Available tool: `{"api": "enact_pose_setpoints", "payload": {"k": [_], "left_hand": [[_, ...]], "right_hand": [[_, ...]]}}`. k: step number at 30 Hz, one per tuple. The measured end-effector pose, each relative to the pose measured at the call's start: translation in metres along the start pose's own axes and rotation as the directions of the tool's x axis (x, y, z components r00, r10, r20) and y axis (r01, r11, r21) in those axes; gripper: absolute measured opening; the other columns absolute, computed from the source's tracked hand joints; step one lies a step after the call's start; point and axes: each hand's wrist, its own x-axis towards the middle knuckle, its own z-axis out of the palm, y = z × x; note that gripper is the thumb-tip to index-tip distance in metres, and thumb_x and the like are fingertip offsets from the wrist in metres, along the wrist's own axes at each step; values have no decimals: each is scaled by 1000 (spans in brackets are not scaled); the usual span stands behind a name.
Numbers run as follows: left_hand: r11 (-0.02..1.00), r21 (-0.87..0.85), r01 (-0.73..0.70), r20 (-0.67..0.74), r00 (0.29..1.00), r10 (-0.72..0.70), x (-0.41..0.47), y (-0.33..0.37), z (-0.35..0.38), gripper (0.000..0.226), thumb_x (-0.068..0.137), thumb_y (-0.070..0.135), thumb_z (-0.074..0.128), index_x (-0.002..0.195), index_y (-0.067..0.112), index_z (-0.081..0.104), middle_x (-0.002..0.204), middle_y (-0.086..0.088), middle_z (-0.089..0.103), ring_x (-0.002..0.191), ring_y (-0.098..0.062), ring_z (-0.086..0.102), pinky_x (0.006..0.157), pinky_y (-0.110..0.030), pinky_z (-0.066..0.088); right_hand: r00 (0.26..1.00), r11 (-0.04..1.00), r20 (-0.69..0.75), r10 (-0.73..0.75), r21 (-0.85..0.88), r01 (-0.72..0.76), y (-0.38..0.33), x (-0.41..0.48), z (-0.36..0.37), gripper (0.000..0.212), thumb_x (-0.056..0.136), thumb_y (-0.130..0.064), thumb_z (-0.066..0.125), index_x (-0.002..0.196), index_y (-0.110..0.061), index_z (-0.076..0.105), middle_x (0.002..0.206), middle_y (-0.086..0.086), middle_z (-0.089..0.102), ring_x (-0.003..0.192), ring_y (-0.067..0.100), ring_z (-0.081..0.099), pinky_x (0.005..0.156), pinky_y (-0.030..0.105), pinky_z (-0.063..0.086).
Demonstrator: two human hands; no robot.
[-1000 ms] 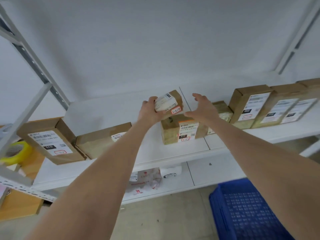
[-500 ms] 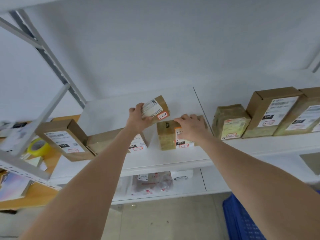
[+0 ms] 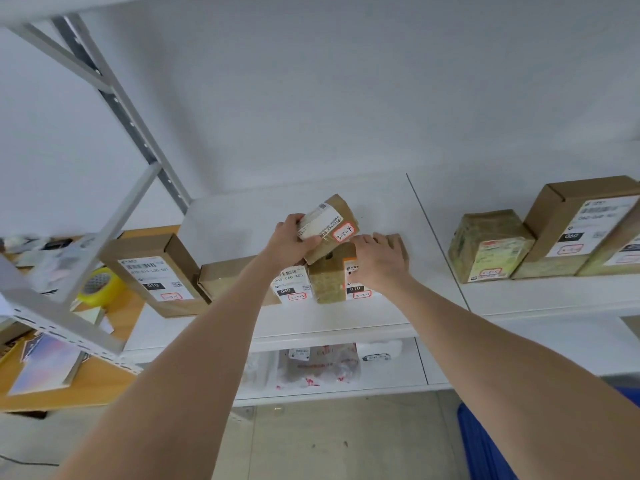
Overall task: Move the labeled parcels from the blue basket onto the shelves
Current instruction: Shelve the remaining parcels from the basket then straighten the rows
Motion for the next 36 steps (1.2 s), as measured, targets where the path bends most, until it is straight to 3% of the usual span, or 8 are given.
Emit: {"api": "enact_pose_setpoints", "payload": {"k": [3,5,10,14,19,24,30,36], "left_hand": [[995,70,-72,-48,996,76,0,13,2,63,85,29,67,138,15,36,127,-7,51,113,-25,54,93,-38,48],[985,109,-133,-49,989,139,0,30,9,64,83,31,68,138,17,38,127,-7,53,113,-24,54,91,-33,45],[900,326,-290,48,956,291,-10,84,51,70,82,27,69,142,16,34,131,-5,45,116,-25,51,97,-36,42],[871,352,-344,55,936,347,-16,116,87,63,79,27,70,133,18,41,124,-2,47,107,-25,54,90,-37,46],[901,351,-255,78,967,243,-20,121,113,80,77,19,72,144,17,29,137,-6,40,122,-24,48,98,-40,45],[816,574,-71,38,997,60,-22,104,114,84,81,30,68,146,11,19,143,-11,33,129,-29,40,98,-42,43],[721,690,-64,106,994,-13,-9,83,123,96,76,29,73,148,14,12,151,-8,26,138,-27,29,111,-44,28],[615,785,-67,76,997,11,5,81,126,58,85,14,61,137,15,35,135,-8,35,124,-27,38,89,-37,42]], "right_hand": [[998,994,45,50,100,-54,9,-5,-12,112,68,-55,76,150,-11,14,156,5,22,147,27,11,119,45,12],[993,971,-29,110,214,-101,21,-12,-27,118,63,-63,75,150,-11,13,154,7,25,144,26,20,116,43,22],[924,970,-346,162,227,-85,66,-34,-67,105,71,-62,68,150,-18,16,154,1,22,137,24,29,105,41,35],[960,1000,-281,4,12,0,99,-48,-82,85,80,-55,61,150,-29,19,151,-6,31,135,22,28,106,37,28],[981,988,-195,21,-145,-50,118,-57,-78,61,84,-43,59,139,-25,38,131,-3,52,123,22,38,95,35,33],[987,978,-122,103,-166,-122,121,-53,-62,51,85,-34,62,130,-15,45,126,7,43,116,25,47,87,33,38],[985,932,-98,143,-322,-167,117,-36,-61,55,82,-29,68,131,-14,45,128,6,45,122,24,42,93,34,36],[979,917,-32,203,-345,-202,109,-24,-65,67,75,-16,72,133,-9,40,129,10,42,121,25,41,91,32,37]]}}
